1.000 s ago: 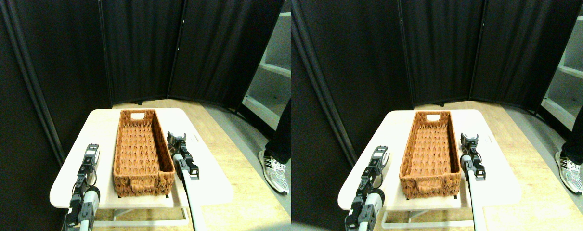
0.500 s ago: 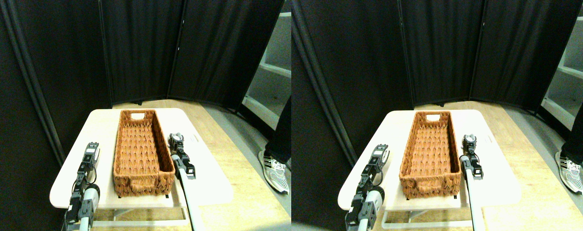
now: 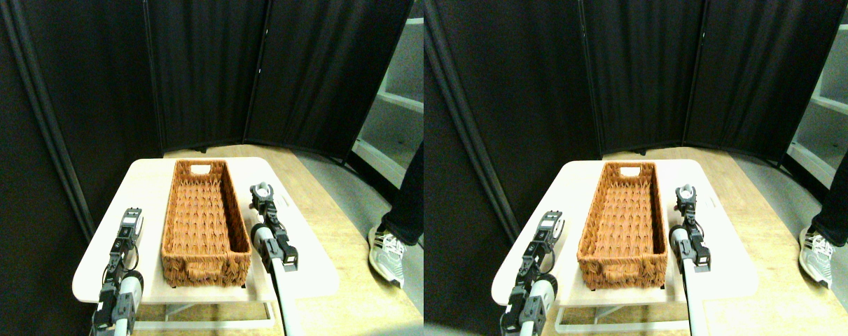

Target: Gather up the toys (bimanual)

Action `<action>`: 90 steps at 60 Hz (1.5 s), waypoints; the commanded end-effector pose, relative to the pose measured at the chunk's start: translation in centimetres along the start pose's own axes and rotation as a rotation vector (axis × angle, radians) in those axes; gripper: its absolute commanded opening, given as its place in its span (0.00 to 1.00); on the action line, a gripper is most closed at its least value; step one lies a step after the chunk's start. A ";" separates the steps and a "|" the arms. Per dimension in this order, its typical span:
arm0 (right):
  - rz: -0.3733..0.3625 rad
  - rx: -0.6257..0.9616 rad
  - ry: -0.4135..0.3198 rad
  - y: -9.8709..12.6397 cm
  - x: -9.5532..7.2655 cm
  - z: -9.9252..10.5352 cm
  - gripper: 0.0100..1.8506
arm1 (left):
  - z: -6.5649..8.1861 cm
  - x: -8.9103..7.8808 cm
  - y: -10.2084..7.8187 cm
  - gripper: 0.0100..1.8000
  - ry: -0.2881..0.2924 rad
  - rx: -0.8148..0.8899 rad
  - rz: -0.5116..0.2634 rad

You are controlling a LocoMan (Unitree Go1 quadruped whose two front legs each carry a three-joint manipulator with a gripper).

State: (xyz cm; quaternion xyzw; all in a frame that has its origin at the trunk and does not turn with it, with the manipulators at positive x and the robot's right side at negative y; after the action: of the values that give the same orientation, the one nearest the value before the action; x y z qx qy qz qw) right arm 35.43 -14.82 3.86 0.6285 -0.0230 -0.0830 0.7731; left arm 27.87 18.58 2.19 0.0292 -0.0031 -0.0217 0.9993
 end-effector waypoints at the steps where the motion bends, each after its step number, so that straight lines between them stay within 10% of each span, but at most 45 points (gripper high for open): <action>1: 0.068 -0.019 0.005 1.5 -0.5 0.5 0.00 | 0.3 0.0 -0.2 0.05 -0.042 -0.003 -0.017; 20: 0.090 -0.015 0.070 3.7 -1.5 0.4 0.00 | 0.4 0.0 -0.9 0.05 -0.044 -0.011 -0.010; 90: 0.140 -0.044 0.475 7.8 -4.0 -10.8 0.07 | 0.6 -0.8 0.1 0.06 -0.079 0.054 0.047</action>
State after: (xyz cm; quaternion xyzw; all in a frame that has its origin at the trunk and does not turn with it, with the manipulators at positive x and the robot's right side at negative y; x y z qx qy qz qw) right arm 33.50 -2.23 9.39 0.6181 0.1139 0.1122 0.7696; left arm 27.01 18.56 2.24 0.0493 -0.0218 -0.0046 0.9985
